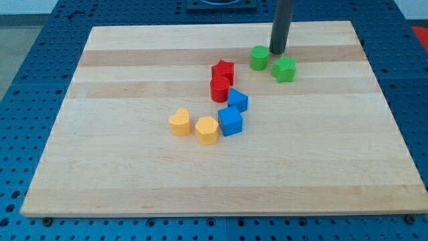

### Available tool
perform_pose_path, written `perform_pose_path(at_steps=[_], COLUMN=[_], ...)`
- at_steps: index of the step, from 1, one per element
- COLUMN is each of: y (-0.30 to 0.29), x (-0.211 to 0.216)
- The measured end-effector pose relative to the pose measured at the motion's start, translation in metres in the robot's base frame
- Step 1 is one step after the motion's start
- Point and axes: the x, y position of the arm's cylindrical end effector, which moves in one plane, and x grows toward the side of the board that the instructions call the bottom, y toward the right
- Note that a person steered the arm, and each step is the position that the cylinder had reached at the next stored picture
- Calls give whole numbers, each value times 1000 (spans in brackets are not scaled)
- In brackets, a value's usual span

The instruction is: Push the green circle closer to the red star

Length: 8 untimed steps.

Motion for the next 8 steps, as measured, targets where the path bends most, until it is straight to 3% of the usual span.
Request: perform_pose_path(at_steps=[8], y=[-44], x=[28])
